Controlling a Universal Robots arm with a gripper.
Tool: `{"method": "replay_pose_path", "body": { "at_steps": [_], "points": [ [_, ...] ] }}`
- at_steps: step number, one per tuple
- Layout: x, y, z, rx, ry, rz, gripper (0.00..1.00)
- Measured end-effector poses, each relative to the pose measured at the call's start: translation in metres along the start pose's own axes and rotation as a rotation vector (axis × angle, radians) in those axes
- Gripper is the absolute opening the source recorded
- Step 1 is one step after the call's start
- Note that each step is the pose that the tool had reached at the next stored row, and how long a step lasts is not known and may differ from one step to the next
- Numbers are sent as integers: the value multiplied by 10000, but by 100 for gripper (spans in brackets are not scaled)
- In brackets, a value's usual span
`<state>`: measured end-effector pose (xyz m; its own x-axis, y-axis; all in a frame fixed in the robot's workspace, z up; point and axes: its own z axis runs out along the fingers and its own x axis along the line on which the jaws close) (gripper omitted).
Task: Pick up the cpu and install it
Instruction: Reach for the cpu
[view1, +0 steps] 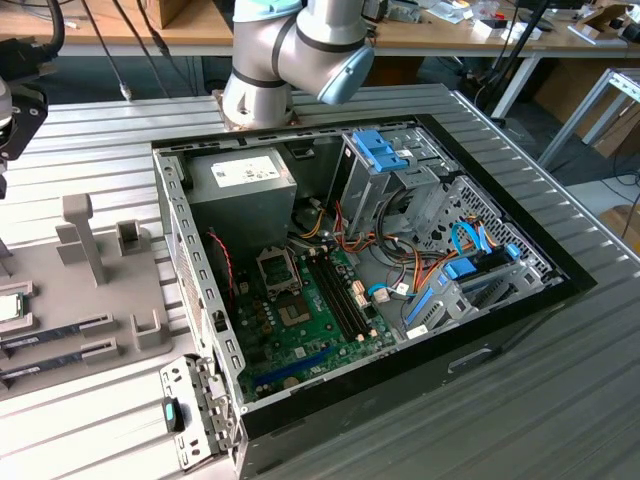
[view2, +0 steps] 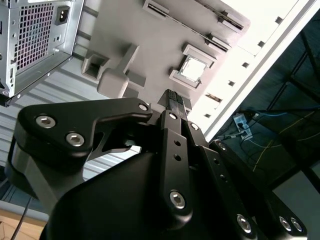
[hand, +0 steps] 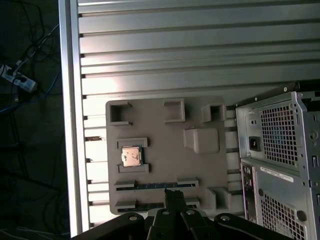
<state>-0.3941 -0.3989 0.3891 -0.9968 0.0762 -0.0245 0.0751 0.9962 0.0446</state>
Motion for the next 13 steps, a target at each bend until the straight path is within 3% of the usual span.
{"method": "replay_pose_path", "body": {
  "at_steps": [13],
  "points": [
    [98, -11, 98, 1, 1, 0, 11]
  ]
}}
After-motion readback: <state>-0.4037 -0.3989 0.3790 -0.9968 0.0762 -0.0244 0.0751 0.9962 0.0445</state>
